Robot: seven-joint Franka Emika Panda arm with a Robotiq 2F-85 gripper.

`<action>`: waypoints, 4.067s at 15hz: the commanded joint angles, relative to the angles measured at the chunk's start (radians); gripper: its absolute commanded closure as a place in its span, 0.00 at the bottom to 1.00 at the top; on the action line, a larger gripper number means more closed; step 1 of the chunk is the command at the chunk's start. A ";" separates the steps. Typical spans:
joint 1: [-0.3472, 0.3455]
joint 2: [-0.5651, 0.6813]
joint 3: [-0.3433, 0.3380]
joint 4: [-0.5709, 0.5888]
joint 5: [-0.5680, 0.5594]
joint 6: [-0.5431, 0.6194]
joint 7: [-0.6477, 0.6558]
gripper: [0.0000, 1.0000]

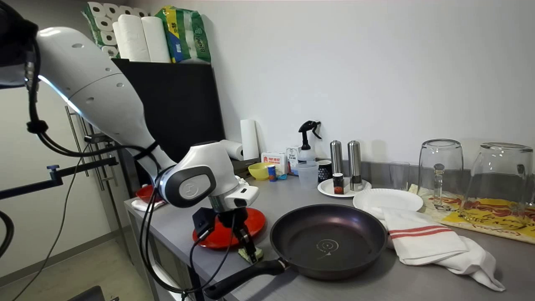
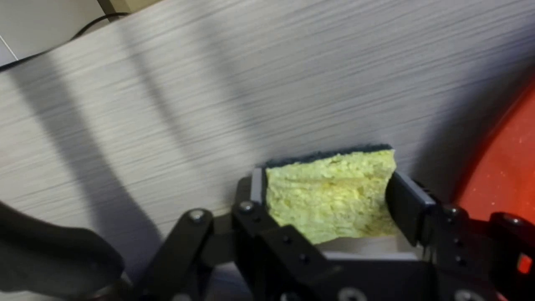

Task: Pick up the sponge and clean the plate

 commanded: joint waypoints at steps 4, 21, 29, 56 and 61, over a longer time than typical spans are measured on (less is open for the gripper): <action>-0.012 0.020 0.006 0.029 0.057 -0.006 -0.051 0.57; 0.142 -0.057 -0.038 0.099 -0.139 0.040 0.222 0.57; 0.224 -0.056 0.012 0.092 -0.112 0.021 0.412 0.57; 0.183 0.022 0.131 0.295 -0.023 -0.643 0.221 0.57; 0.195 0.092 0.110 0.352 -0.044 -0.554 0.303 0.57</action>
